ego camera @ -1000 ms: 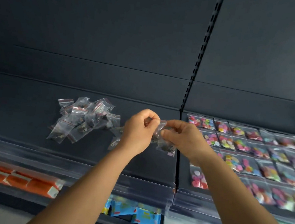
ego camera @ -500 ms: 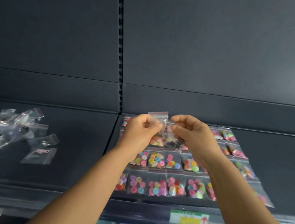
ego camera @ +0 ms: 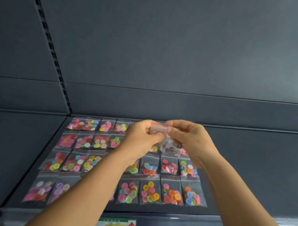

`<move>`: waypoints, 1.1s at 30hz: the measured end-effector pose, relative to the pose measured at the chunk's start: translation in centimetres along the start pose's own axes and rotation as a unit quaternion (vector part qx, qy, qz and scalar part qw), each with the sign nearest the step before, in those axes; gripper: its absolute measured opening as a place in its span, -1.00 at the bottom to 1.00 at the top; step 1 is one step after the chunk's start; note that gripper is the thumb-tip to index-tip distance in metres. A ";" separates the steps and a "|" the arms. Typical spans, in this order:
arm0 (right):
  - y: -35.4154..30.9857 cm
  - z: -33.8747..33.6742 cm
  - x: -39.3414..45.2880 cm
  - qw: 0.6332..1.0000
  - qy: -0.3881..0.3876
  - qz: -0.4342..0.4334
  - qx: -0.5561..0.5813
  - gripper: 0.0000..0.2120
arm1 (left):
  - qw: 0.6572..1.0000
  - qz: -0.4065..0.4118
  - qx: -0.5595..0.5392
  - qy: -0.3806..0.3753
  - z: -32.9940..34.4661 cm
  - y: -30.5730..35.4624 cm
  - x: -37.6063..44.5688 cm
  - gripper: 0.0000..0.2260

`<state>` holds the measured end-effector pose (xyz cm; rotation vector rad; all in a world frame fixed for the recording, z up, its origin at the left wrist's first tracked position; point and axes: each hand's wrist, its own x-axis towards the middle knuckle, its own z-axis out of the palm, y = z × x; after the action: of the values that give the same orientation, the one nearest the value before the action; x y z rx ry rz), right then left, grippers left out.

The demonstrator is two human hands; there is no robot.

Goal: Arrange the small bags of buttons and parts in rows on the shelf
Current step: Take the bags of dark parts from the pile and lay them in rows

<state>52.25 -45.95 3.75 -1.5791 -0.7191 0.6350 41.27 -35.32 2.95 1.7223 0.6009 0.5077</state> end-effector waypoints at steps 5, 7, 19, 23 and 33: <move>-0.2 -1.5 -0.1 0.998 0.056 0.013 -0.028 -0.82 | 0.999 0.013 0.041 -0.021 1.3 0.0 1.2 -0.90; -0.5 -2.1 -0.1 0.997 0.075 0.017 -0.020 -0.82 | 0.999 0.020 0.040 -0.029 1.6 0.1 1.7 -0.91; 0.3 -5.5 0.3 0.995 0.098 0.020 -0.022 -0.87 | 0.996 0.055 0.032 -0.057 4.8 0.5 4.1 -0.98; 0.9 -8.0 0.7 0.995 0.095 0.017 0.012 -0.90 | 0.991 0.040 0.060 -0.115 7.6 1.4 4.9 -0.88; 3.4 -19.4 3.1 0.995 0.036 0.084 0.049 -0.82 | 0.999 -0.039 -0.008 -0.012 18.4 2.6 8.2 -0.86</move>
<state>69.11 -56.48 2.77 -1.5740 -0.4966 0.7212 59.39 -44.39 1.60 1.6816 0.6415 0.4347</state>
